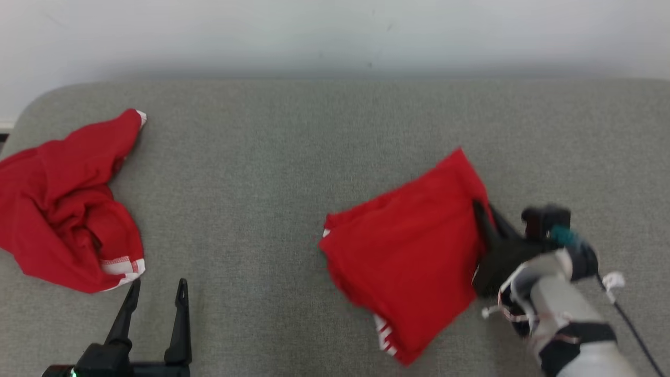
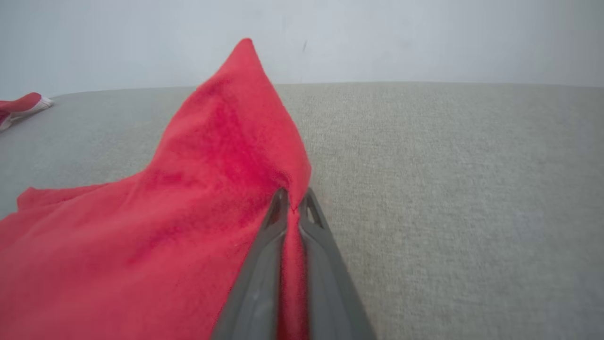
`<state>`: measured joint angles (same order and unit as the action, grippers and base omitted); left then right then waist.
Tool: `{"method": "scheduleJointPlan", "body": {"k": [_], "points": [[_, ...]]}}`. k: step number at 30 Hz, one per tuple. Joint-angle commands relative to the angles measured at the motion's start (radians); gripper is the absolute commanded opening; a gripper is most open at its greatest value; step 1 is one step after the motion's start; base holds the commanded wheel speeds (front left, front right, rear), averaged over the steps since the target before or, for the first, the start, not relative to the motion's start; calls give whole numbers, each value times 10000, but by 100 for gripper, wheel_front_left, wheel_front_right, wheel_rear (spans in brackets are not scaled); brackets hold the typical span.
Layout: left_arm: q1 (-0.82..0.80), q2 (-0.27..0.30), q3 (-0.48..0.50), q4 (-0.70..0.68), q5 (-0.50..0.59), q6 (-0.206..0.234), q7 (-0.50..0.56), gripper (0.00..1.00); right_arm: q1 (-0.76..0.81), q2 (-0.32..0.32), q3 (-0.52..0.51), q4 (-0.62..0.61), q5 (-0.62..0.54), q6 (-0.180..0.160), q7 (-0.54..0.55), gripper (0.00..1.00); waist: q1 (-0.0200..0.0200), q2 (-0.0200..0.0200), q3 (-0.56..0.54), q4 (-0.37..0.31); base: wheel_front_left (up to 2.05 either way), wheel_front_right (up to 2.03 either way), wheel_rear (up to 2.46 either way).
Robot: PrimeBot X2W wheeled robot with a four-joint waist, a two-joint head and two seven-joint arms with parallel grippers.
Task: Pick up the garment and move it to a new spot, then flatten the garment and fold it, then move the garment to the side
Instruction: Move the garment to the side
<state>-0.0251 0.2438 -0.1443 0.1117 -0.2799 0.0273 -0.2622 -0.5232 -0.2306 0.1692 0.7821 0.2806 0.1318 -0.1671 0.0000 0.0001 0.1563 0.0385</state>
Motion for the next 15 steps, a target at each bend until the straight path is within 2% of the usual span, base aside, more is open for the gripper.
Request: {"method": "scheduleJointPlan", "body": {"k": [1,5,10,15], "points": [[-207,-29,-11,-25,80,-23,-30,100,-325,-128,11,86,45,-27,-14,0,0,-1,519,-73,0,0,0],[-625,-136,-110,-169,210,-149,-32,100,-1648,-497,89,408,17,-27,18,0,0,-1,1247,-65,0,0,0],[-1237,-231,-54,-573,290,-427,-31,100,-2861,-1394,58,659,-12,-27,-89,0,0,-1,2123,-159,0,0,0],[-1754,-268,164,-1258,509,-630,-32,100,-3836,-2425,61,767,-66,-27,-27,0,0,-1,3011,-594,0,0,0]]}}
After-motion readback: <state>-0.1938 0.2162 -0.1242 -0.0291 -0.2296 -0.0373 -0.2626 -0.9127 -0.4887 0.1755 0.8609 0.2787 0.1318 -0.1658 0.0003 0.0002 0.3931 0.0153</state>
